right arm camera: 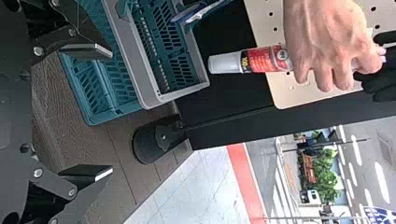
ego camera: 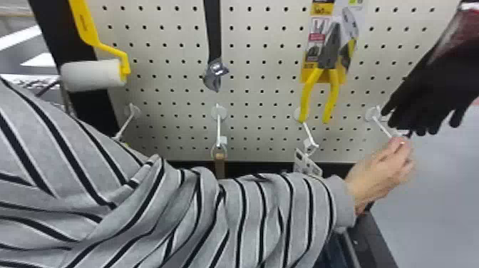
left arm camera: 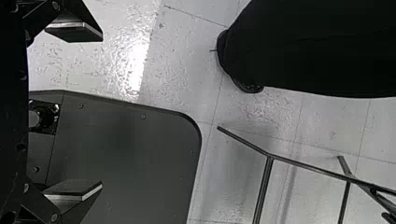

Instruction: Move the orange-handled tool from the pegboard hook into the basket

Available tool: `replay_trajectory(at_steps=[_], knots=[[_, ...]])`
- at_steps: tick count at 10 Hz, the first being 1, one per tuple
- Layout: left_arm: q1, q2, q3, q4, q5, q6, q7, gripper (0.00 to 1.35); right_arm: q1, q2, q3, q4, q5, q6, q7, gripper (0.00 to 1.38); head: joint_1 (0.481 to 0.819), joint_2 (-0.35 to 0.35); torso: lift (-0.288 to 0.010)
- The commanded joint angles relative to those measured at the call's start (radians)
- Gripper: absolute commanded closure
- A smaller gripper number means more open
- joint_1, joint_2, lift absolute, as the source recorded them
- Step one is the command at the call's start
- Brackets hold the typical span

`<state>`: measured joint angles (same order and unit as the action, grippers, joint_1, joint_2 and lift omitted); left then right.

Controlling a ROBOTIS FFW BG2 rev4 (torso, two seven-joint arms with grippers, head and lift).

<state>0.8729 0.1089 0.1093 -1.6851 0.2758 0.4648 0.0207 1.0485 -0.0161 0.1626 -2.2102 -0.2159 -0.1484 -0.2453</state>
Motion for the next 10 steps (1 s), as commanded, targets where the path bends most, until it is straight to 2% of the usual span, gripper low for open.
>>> replay_trajectory(at_steps=[1,2,6,10], knots=[[-0.003,0.0,0.003,0.0,-0.003,0.0,-0.001,0.18,-0.002,-0.001,0.0,0.002,-0.003,0.0,0.001,0.4,0.549,0.0,-0.1],[-0.003,0.0,0.003,0.0,-0.004,0.002,-0.001,0.18,-0.002,-0.001,0.0,0.0,-0.008,0.0,0.003,0.4,0.549,0.0,-0.1],[-0.007,-0.032,0.016,-0.005,-0.047,-0.052,0.012,0.18,-0.011,-0.007,-0.002,-0.017,0.03,-0.007,0.011,0.4,0.549,0.0,-0.1],[0.012,-0.06,0.043,-0.025,-0.053,-0.074,0.019,0.18,-0.006,0.001,0.0,-0.005,0.05,-0.025,0.011,0.39,0.549,0.0,-0.1]])
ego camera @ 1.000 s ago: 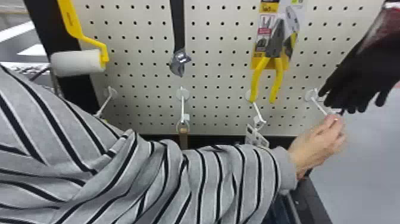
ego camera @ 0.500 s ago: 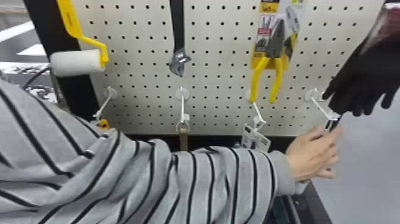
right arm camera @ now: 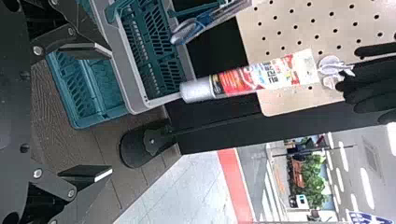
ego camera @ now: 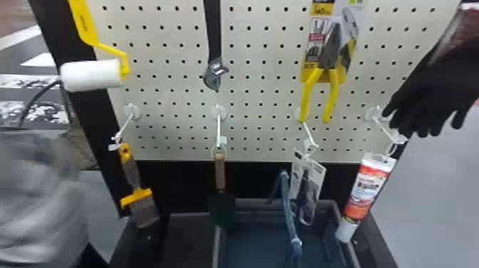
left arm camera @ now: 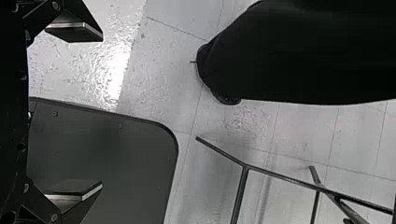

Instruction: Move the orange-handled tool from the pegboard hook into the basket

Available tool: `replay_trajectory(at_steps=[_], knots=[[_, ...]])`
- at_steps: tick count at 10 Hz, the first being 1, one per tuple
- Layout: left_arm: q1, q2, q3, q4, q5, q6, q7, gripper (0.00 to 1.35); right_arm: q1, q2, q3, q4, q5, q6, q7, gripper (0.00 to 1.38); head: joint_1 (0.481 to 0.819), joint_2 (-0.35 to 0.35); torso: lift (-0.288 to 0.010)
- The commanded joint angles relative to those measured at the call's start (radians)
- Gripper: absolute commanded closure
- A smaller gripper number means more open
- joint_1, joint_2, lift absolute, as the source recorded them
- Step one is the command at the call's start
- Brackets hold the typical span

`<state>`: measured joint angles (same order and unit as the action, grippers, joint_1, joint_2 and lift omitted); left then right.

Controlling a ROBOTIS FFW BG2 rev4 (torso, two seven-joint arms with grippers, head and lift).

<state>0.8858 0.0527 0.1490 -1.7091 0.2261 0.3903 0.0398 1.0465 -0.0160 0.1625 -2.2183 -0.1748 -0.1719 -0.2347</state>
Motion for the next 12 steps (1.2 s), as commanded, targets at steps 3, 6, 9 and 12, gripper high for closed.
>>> replay_trajectory(at_steps=[3,6,9,12], knots=[[0.002,-0.004,0.006,-0.01,-0.013,0.009,0.002,0.18,0.0,-0.004,0.0,-0.009,0.023,-0.003,0.0,0.4,0.549,0.0,-0.1],[-0.005,-0.008,0.009,-0.01,-0.019,0.009,0.002,0.19,-0.007,-0.016,0.0,-0.007,0.023,-0.005,0.0,0.4,0.549,0.0,-0.1],[-0.028,-0.014,0.018,-0.01,-0.013,-0.014,-0.006,0.19,-0.015,-0.021,0.0,-0.002,0.023,0.009,0.0,0.4,0.549,0.0,-0.1],[-0.089,-0.001,0.035,-0.074,-0.076,-0.053,-0.1,0.21,-0.024,-0.032,0.0,-0.004,0.012,0.022,0.0,0.39,0.549,0.0,-0.1]])
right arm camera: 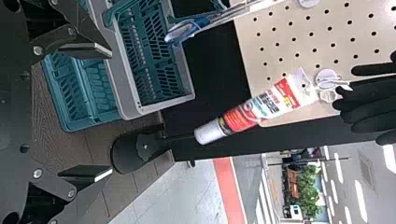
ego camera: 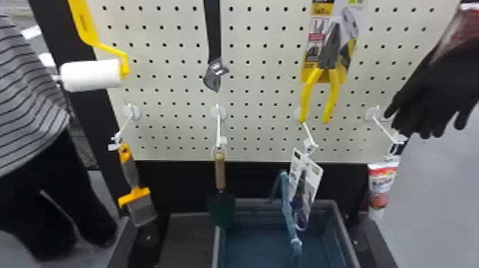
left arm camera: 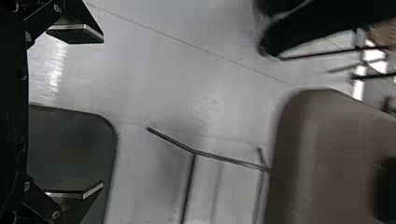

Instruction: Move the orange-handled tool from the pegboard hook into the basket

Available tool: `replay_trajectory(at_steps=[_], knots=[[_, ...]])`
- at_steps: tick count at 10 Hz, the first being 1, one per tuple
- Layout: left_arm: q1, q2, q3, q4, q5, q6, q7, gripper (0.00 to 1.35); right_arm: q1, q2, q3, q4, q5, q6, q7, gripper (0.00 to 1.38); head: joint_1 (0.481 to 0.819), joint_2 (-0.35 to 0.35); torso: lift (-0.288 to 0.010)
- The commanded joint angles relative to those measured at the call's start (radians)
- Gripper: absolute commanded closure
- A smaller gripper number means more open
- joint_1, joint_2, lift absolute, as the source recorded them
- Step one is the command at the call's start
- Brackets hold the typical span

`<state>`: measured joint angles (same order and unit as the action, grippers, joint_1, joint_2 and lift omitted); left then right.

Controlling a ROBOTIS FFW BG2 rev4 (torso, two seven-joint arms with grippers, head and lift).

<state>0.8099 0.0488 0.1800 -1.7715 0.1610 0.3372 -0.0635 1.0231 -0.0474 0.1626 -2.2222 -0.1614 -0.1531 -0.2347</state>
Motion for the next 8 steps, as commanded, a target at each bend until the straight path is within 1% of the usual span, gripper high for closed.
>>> replay_trajectory(at_steps=[1,2,3,5,6,8], knots=[[-0.058,0.01,0.021,-0.022,-0.046,-0.007,-0.084,0.21,0.0,0.0,0.0,0.0,-0.003,0.003,0.0,0.39,0.549,0.0,-0.1],[-0.086,0.008,0.029,-0.073,-0.121,-0.027,-0.124,0.2,-0.002,0.0,0.0,0.0,-0.003,0.006,0.0,0.4,0.549,0.0,-0.1],[-0.116,0.002,0.045,-0.107,-0.141,-0.032,-0.162,0.21,-0.002,0.0,0.0,0.0,-0.003,0.006,0.0,0.39,0.549,0.0,-0.1],[-0.178,-0.006,0.078,-0.159,-0.146,-0.056,-0.263,0.2,-0.005,0.0,0.0,0.002,-0.003,0.007,0.003,0.39,0.549,0.0,-0.1],[-0.21,-0.007,0.095,-0.188,-0.135,-0.067,-0.318,0.2,-0.005,0.0,0.002,0.002,-0.003,0.01,0.006,0.39,0.549,0.0,-0.1],[-0.238,-0.006,0.122,-0.267,-0.1,-0.064,-0.412,0.2,-0.002,0.0,0.002,-0.01,-0.001,0.01,0.012,0.39,0.549,0.0,-0.1]])
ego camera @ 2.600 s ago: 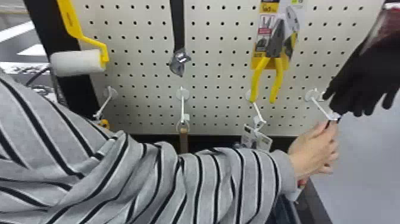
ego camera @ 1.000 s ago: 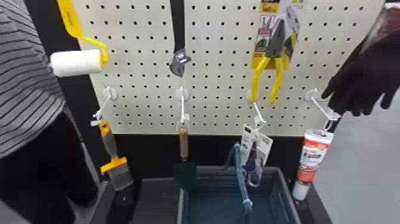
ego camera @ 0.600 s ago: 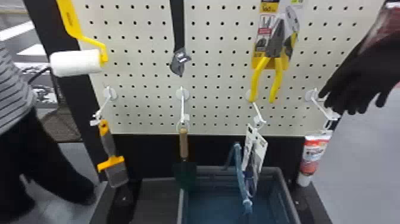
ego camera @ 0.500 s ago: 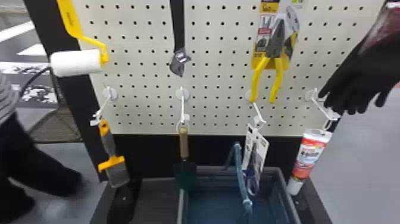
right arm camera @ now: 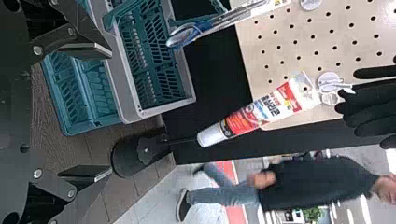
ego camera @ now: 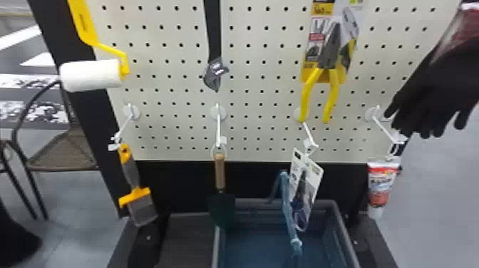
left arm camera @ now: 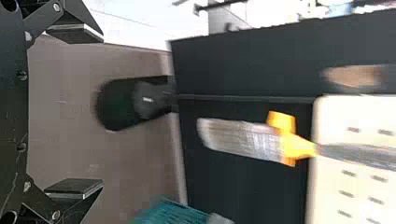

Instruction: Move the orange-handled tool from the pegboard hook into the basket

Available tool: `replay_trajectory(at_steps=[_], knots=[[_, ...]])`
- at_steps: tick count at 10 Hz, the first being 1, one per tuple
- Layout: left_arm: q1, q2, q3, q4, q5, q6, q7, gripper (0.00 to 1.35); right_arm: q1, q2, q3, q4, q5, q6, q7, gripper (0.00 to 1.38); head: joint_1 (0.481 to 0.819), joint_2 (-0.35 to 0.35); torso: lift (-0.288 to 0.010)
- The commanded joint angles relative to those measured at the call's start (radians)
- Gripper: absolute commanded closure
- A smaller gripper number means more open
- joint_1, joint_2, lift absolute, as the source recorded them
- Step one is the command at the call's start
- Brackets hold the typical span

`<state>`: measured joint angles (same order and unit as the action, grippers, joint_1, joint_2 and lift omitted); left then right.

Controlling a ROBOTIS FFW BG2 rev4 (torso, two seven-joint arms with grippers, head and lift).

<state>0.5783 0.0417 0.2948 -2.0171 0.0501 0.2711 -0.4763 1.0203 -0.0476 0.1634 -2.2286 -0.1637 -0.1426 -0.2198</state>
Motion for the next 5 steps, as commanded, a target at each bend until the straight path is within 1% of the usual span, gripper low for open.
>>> replay_trajectory(at_steps=[1,2,3,4,5], knots=[[-0.015,0.003,0.02,-0.056,0.017,0.005,-0.058,0.2,0.003,-0.001,-0.002,-0.011,0.004,-0.003,0.028,0.4,0.549,0.0,-0.1],[-0.028,0.004,0.023,-0.09,0.022,0.013,-0.099,0.19,0.009,-0.015,-0.002,-0.023,0.016,-0.011,0.048,0.4,0.549,0.0,-0.1],[-0.047,0.007,0.018,-0.12,0.013,0.023,-0.127,0.15,0.015,-0.032,-0.002,-0.036,0.024,-0.009,0.048,0.4,0.549,0.0,-0.1],[-0.075,0.015,0.017,-0.127,0.013,0.028,-0.157,0.1,0.015,-0.038,-0.002,-0.036,0.02,-0.009,0.05,0.4,0.549,0.0,-0.1],[-0.105,0.026,0.01,-0.134,0.008,0.033,-0.171,0.07,0.015,-0.035,-0.002,-0.036,0.02,-0.006,0.05,0.4,0.549,0.0,-0.1]])
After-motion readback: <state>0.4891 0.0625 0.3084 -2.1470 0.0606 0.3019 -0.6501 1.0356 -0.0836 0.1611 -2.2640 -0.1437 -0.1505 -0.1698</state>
